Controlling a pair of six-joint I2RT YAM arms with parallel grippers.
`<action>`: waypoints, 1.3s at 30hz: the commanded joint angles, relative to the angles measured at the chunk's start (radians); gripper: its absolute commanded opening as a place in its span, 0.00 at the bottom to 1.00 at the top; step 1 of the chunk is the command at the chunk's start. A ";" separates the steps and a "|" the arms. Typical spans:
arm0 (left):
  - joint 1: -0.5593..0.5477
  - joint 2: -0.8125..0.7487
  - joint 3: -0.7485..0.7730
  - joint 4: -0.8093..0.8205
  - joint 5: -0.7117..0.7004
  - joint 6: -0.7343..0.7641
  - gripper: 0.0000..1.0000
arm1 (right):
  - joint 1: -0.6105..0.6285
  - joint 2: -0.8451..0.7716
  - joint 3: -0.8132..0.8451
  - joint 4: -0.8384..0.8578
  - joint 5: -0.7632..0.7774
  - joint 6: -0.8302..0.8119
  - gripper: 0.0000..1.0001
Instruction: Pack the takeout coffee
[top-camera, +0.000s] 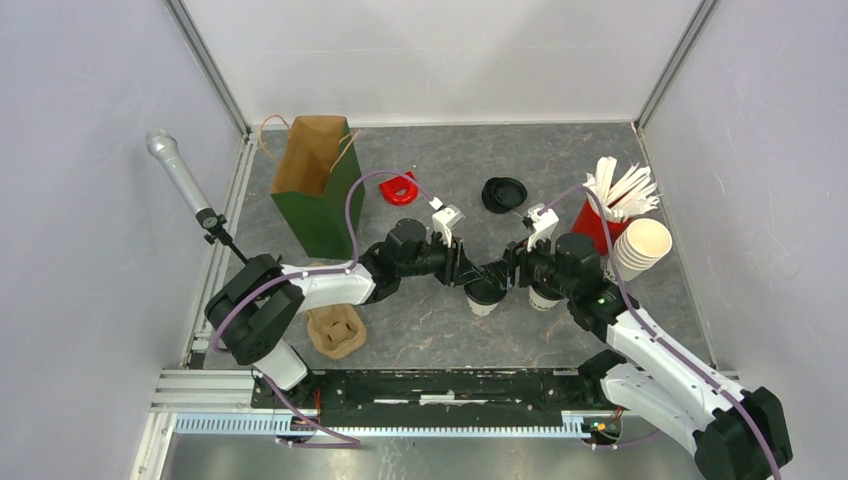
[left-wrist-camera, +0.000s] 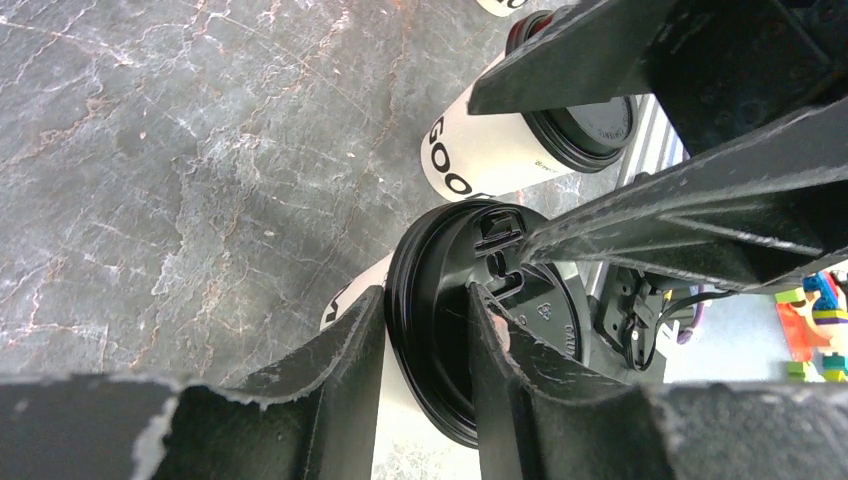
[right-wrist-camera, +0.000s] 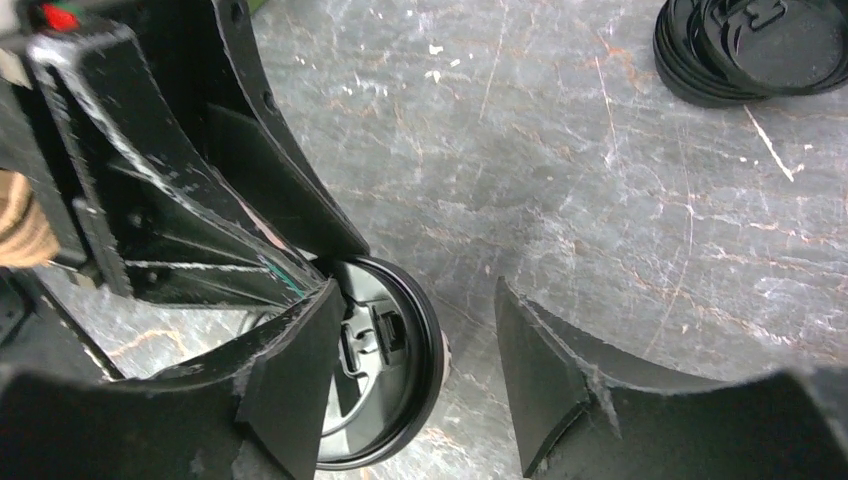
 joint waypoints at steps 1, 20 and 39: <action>-0.016 0.063 -0.015 -0.169 0.033 0.143 0.41 | -0.008 0.018 0.034 -0.079 -0.026 -0.054 0.67; -0.013 -0.059 0.086 -0.215 -0.005 -0.045 0.71 | -0.011 -0.035 -0.168 -0.011 -0.058 -0.008 0.57; -0.070 -0.221 -0.226 0.117 -0.161 -0.559 0.83 | -0.011 -0.039 -0.192 0.037 -0.066 0.017 0.56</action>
